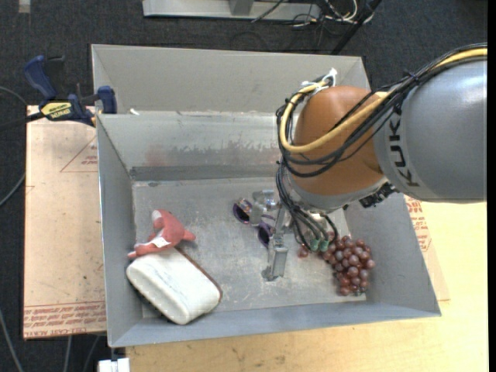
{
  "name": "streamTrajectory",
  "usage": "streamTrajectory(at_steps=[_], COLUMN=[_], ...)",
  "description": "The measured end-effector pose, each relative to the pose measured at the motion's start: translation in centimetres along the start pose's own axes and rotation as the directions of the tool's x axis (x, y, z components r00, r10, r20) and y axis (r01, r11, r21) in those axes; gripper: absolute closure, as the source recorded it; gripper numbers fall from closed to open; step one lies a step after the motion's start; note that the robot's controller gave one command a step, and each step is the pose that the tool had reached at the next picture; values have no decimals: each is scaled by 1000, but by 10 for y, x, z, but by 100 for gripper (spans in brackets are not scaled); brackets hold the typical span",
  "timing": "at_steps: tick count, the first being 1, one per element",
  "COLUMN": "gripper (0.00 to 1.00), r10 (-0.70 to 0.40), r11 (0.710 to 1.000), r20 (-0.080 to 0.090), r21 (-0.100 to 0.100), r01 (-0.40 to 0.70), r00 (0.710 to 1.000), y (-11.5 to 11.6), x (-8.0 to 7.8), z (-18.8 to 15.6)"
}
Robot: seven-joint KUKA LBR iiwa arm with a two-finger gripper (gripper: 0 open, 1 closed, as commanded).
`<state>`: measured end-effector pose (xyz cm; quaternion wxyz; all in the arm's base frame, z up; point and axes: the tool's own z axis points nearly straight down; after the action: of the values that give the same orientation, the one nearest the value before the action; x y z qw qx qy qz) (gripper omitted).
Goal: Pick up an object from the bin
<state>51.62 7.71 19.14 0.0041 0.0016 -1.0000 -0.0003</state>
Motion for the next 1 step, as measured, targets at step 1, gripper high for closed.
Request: streamTrajectory(at_steps=[1], gripper=[0], r10=[2], r11=[1000], r20=[8], r21=[-1], r01=[-2], r00=[1000], y=[0], x=[-2], z=[-4])
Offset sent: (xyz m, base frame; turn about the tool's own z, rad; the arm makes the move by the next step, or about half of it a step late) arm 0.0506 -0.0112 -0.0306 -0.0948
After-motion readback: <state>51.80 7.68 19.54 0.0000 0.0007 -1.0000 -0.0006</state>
